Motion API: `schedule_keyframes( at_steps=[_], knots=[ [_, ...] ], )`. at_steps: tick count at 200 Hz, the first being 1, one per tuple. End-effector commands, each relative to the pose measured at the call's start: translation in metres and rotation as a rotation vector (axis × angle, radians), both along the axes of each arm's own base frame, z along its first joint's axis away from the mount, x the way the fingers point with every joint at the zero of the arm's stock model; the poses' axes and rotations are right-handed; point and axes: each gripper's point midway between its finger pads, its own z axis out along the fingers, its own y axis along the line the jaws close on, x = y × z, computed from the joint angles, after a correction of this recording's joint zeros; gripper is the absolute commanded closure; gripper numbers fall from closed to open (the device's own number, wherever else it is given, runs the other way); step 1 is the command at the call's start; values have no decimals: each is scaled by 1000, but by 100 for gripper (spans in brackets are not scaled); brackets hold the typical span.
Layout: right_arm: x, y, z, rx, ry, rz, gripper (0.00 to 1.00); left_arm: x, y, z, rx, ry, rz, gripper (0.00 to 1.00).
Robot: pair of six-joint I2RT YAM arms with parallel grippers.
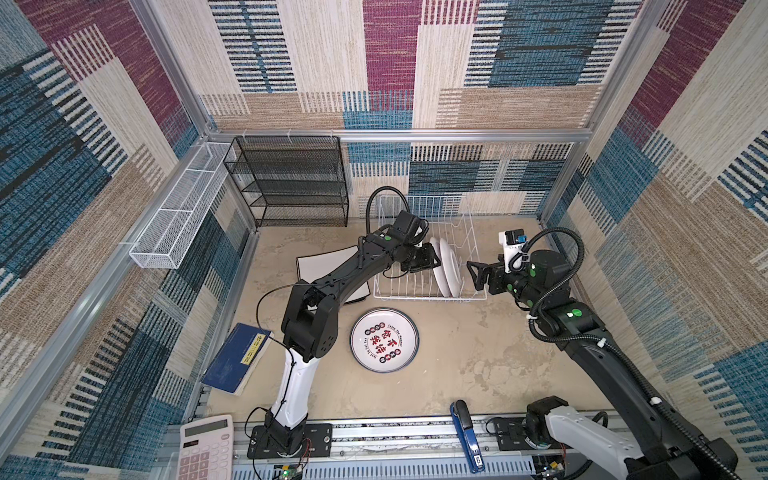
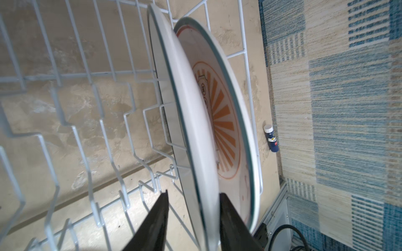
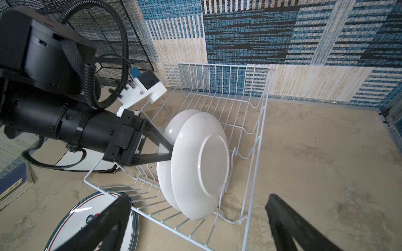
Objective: Unload the plates from the dish rack
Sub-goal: 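Reach the left gripper to the rack and grasp the nearest plate's rim, then pull the plate up out of the rack with the left gripper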
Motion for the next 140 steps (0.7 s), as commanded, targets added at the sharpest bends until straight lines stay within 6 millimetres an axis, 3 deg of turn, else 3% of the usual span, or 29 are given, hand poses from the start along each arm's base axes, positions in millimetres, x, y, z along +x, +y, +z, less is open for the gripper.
schedule_keyframes(
  at_steps=[1,140],
  knots=[
    [2,-4,12,7,-49,-24,1,5,-5,2,-60,22,74,64],
    [7,-3,16,9,-58,-22,1,4,-22,-3,-98,38,129,100]
  ],
)
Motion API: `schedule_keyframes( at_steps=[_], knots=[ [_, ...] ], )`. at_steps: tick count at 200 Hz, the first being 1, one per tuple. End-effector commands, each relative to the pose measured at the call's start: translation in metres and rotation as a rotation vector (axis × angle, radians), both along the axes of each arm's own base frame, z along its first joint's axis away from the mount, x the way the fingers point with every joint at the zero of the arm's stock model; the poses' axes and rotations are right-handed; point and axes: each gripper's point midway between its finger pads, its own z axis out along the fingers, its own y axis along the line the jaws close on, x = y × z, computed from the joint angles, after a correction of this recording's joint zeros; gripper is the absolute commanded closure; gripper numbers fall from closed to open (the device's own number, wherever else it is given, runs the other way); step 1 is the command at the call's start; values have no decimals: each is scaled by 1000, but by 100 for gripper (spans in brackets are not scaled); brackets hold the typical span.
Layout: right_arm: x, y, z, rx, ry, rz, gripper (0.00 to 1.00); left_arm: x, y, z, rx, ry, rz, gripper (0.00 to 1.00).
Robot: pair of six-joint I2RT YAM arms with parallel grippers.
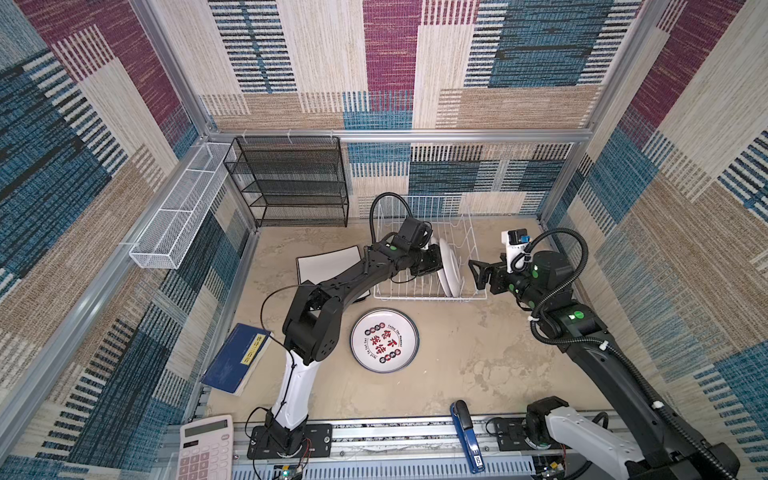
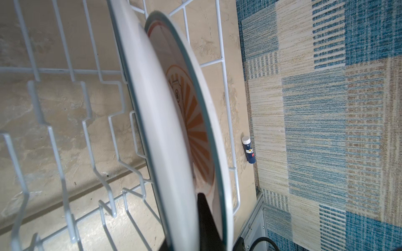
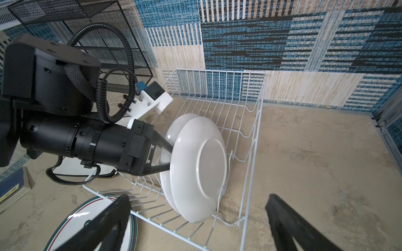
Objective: Unload the plates from the dish rack
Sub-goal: 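Pull the plate up out of the rack with the left gripper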
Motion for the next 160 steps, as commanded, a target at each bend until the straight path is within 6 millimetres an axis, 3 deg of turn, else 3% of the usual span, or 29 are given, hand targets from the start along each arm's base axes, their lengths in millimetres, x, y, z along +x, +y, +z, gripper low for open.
schedule_keyframes(
  at_steps=[1,37,160],
  knots=[
    [6,0,12,6,-40,-9,1,2,4,-9,21,43,66,100],
    [9,2,12,17,-34,-2,1,1,-8,-1,-46,33,39,100],
    [8,0,28,19,-60,-10,1,-6,0,38,-24,-56,-24,100]
  ],
)
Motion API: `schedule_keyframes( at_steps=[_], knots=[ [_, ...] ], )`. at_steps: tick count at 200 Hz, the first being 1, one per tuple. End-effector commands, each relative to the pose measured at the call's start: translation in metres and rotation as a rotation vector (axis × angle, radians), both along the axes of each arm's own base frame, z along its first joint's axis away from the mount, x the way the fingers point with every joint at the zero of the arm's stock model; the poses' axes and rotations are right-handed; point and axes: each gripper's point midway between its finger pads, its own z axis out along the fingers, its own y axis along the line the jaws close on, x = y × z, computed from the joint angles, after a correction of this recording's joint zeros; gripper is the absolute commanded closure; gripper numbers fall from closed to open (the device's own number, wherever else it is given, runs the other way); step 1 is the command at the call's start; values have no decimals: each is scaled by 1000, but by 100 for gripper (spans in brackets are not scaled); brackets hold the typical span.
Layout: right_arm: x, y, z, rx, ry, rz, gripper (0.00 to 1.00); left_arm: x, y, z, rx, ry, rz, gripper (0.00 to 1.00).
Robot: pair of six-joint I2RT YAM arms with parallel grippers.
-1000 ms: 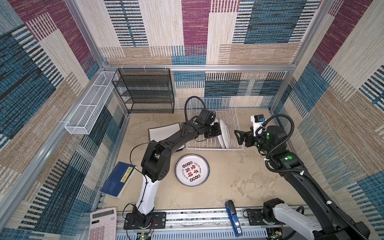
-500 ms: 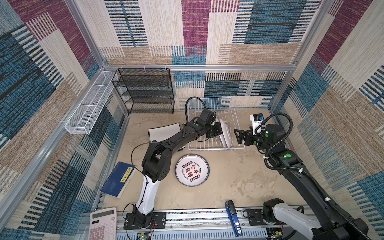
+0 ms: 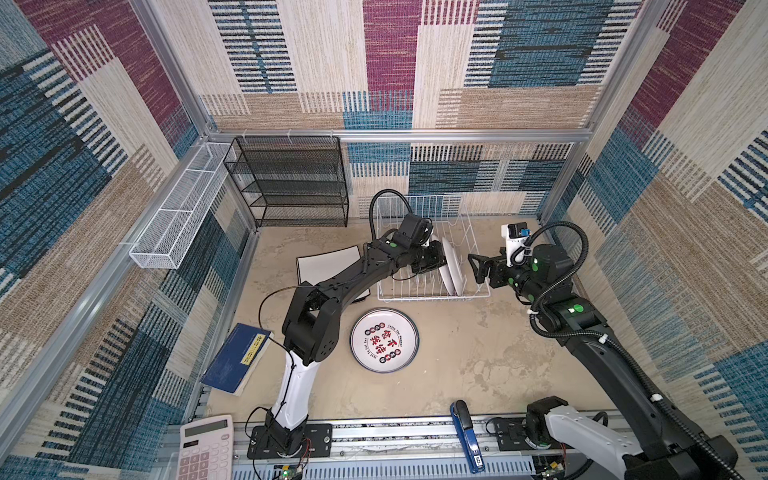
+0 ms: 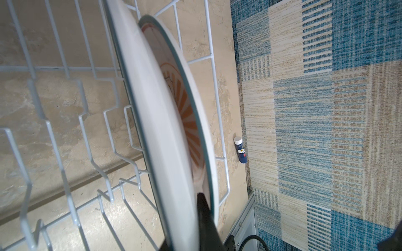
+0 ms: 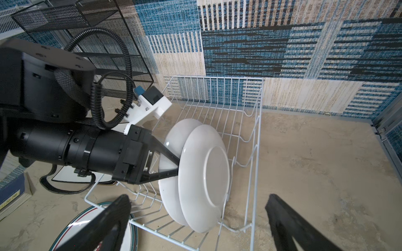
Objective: Unload the plates from the dish rack
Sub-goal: 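Pull the plate up out of the rack with the left gripper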
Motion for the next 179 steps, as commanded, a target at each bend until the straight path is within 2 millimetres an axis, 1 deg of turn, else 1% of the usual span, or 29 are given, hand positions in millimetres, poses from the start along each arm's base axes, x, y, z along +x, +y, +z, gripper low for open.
schedule_keyframes(
  at_steps=[1,36,61,104,142,179],
  knots=[
    [1,-2,13,12,-40,-10,1,0,3,16,1,-60,-15,100],
    [1,2,17,31,-55,6,1,-5,6,36,-8,-100,-50,100],
    [1,3,19,35,-61,10,1,-8,10,47,1,-126,-56,100],
    [1,3,19,38,-65,13,1,-11,20,59,32,-170,-61,100],
    [3,4,23,53,-74,12,1,-14,31,76,46,-208,-57,100],
    [4,7,18,68,-59,20,1,-17,43,88,73,-244,-52,100]
  ],
)
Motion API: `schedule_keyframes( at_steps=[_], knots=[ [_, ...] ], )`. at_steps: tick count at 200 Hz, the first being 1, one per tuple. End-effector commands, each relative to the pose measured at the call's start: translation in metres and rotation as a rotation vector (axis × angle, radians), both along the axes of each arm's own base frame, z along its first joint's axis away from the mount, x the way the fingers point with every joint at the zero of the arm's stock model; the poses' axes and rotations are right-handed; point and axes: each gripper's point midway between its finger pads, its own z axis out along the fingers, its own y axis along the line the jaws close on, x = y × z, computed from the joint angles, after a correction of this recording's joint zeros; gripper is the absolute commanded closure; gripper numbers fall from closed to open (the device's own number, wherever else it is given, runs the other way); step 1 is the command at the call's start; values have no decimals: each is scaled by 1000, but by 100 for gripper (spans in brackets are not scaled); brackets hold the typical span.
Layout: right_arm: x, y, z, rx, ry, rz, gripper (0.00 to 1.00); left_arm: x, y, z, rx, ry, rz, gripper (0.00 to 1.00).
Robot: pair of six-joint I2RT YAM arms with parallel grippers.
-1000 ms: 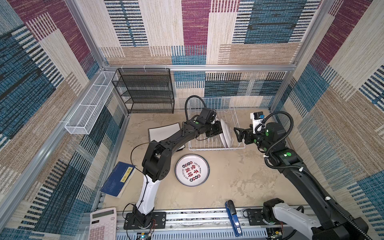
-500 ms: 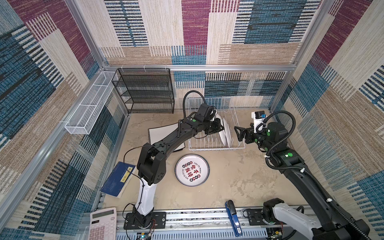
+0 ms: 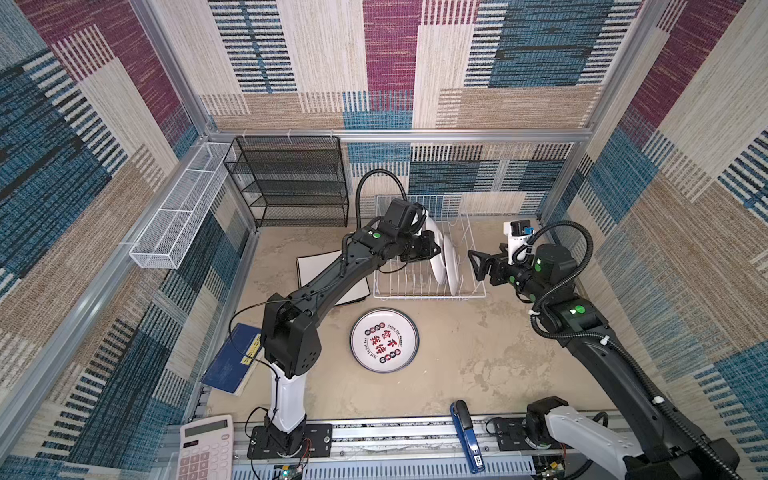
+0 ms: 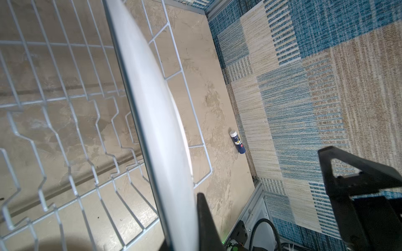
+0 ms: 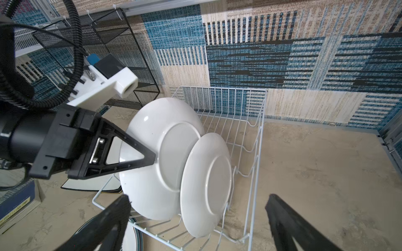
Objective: Unload the plates from the dish rack
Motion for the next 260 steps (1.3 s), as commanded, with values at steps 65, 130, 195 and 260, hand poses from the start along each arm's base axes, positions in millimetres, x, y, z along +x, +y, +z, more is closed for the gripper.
schedule_keyframes(
  at_steps=[65,130,195,260],
  knots=[
    [4,12,17,87,-27,44,1,0,28,43,26,-142,37,100],
    [15,29,43,219,-13,104,1,-4,77,99,127,-443,116,100],
    [18,54,74,384,6,226,1,-28,133,133,297,-859,162,100],
    [35,84,91,549,109,362,1,-51,165,105,630,-1079,11,100]
  ],
)
